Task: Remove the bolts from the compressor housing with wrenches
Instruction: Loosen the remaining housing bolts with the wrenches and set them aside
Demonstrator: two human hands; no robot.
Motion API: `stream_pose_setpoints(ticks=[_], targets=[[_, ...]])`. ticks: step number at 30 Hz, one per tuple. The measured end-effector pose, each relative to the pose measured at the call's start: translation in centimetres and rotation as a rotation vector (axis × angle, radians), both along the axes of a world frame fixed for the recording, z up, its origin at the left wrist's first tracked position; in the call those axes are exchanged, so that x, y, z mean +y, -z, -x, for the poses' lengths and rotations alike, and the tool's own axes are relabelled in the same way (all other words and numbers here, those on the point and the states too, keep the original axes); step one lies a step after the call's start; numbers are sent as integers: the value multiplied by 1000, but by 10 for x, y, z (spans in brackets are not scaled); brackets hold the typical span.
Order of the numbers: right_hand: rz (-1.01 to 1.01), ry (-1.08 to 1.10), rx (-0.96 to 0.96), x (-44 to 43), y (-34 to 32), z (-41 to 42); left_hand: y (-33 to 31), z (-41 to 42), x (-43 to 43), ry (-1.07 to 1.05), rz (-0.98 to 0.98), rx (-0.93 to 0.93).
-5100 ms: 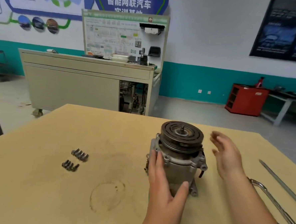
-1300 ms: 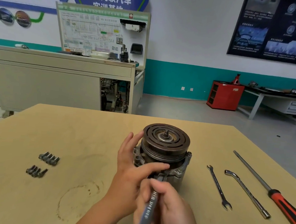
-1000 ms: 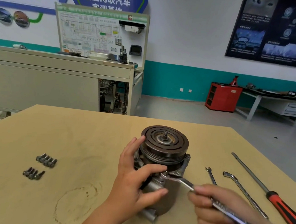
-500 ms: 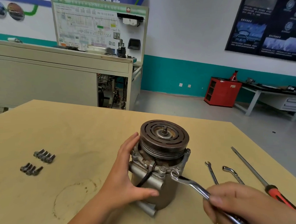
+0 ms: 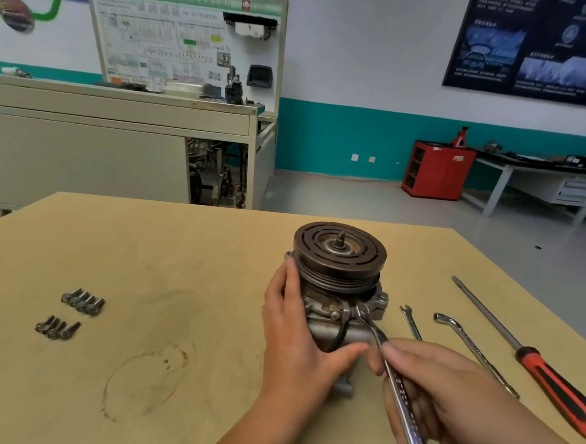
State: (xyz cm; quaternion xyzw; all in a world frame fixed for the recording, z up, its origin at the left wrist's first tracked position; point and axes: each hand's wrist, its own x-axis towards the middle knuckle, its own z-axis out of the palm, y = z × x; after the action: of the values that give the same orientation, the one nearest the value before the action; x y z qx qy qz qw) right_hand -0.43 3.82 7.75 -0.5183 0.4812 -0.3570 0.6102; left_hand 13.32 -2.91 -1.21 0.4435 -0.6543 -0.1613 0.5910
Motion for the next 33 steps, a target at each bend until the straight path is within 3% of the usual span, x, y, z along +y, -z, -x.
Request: stream_pose_setpoints(ticks=[6, 9, 18, 22, 26, 30, 33], targets=[[-29, 141, -60, -12, -11, 21, -2, 10, -2, 6, 43, 9], [-56, 97, -110, -17, -17, 26, -1, -2, -5, 67, -23, 47], [-43, -100, 80, -29, -15, 39, -5, -21, -27, 152, -200, 70], [16, -436, 384, -50, -28, 62, -9, -22, -25, 196, -197, 85], [-1, -594, 692, -80, -53, 78, -11, -25, -27, 198, -186, 62], [240, -611, 1091, -99, -65, 79, -9, -25, -28, 198, -175, 64], [371, -585, 1213, -106, -74, 83, -8, -26, -29, 207, -173, 65]])
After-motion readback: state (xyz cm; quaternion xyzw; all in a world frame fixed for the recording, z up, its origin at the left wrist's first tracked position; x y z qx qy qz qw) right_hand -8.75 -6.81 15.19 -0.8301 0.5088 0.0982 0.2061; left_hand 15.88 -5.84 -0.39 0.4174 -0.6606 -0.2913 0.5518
